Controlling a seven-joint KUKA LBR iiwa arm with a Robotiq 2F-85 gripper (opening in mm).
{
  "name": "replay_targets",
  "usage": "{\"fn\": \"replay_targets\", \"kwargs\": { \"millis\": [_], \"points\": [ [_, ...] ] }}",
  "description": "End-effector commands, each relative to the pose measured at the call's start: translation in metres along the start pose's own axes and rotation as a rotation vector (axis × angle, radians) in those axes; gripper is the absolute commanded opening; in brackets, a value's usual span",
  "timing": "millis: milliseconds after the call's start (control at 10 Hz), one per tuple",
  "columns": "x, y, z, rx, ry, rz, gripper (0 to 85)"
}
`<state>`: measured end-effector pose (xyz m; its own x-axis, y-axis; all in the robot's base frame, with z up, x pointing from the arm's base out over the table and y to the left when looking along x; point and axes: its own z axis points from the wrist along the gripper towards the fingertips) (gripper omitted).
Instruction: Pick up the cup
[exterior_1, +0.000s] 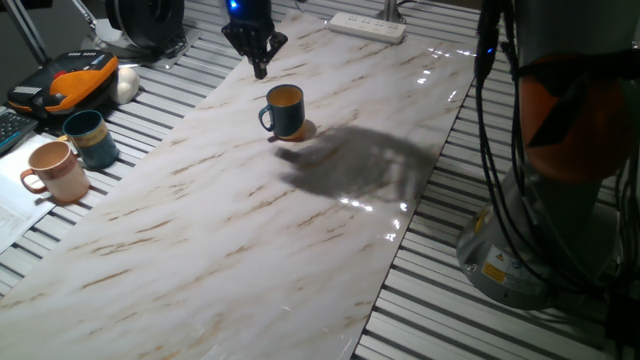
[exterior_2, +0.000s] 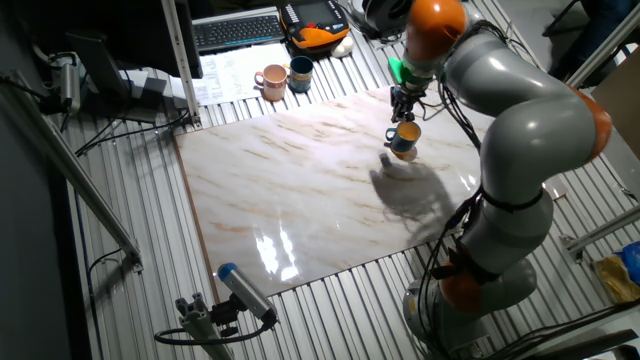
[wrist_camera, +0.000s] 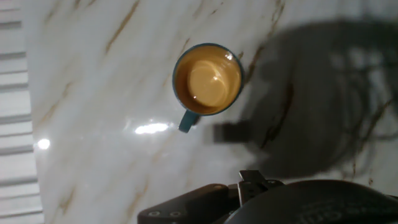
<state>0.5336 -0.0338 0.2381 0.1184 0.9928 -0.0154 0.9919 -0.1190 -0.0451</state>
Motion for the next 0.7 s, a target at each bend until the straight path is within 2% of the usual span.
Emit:
{"fn": "replay_targets", "kwargs": {
  "millis": [0,300,600],
  "points": [
    [-0.002,0.000,0.000,0.000,0.006,0.092,0.0],
    [-0.006,0.000,0.003,-0.025,0.030,0.081,0.0],
    [-0.006,0.004,0.011,-0.026,0.036,0.093,0.0]
  ]
}}
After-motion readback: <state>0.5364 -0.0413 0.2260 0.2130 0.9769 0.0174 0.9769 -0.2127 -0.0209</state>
